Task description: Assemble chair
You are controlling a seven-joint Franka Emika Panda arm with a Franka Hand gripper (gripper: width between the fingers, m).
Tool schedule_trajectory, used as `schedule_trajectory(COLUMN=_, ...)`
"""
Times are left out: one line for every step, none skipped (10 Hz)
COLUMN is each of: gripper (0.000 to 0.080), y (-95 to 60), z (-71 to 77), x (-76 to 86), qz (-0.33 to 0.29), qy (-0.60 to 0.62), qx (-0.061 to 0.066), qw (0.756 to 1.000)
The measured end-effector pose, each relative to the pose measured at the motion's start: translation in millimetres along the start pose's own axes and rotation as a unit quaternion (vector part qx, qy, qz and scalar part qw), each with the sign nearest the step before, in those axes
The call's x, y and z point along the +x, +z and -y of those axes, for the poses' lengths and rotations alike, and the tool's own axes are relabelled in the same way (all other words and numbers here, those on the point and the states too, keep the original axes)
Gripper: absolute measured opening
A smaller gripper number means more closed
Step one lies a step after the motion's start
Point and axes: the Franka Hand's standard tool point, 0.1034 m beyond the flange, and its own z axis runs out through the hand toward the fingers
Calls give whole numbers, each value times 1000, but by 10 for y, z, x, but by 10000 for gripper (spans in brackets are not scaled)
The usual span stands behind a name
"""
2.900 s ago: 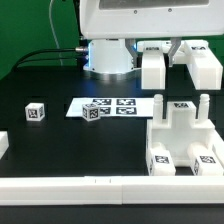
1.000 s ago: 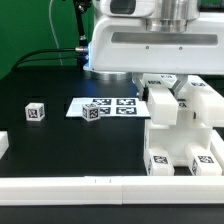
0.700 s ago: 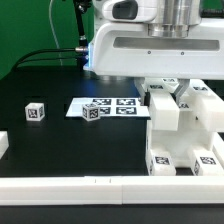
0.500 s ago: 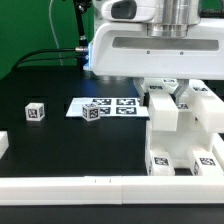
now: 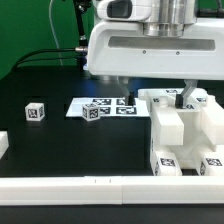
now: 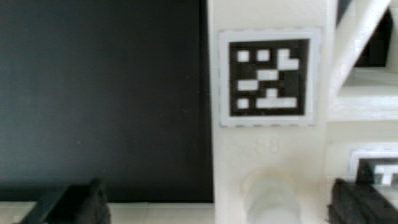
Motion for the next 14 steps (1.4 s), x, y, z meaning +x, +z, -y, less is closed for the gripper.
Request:
schedule_trajectory(gripper=640, y=-1, z=2, x=1, qz=0, qy=0, qx=0, qw=1000)
schedule_trajectory(gripper=647, y=-8, z=5, x=2, qz=0, qy=0, qx=0, qw=1000)
schedule_trajectory(gripper=647, y=-37, z=15, x=13, qz=-1, qy=-1, qx=1, qw=1000)
schedule_trajectory(gripper=647, y=-120, z=19, x=12, qz=5, qy=-1, qx=4, qw=1000)
schedule_trajectory(gripper=648, y=-257, z=-14, x=14, qz=9, qy=-2, qx=9, qw=1000)
schedule_trajectory(gripper=648, y=-398, z=-76, x=7, qz=14, qy=-6, qx=14, qw=1000)
schedule_trajectory(gripper=648, y=-524, z=-170, x=10, qz=14, qy=-8, qx=18, qw=1000)
schedule_trajectory(gripper=648, y=-600, z=-256, x=29, qz=8, qy=-1, qx=19, qw=1000)
schedule_trajectory(gripper=648, y=-551, z=-222, x=13, qz=11, qy=-3, qx=18, qw=1000)
schedule_trajectory(gripper=648, y=-535, z=-216, x=9, qz=13, qy=-4, qx=18, qw=1000)
schedule_trajectory(gripper=648, y=-534, z=-222, x=9, qz=13, qy=-3, qx=17, qw=1000)
schedule_trajectory(gripper=648, y=-528, z=-232, x=0, qz=13, qy=-3, qx=17, qw=1000)
schedule_trajectory(gripper=648, y=-511, z=-321, x=-91, qz=20, qy=8, qx=21, qw=1000)
schedule_trajectory(gripper=648, y=-512, z=-437, x=-249, qz=30, qy=33, qx=29, qw=999)
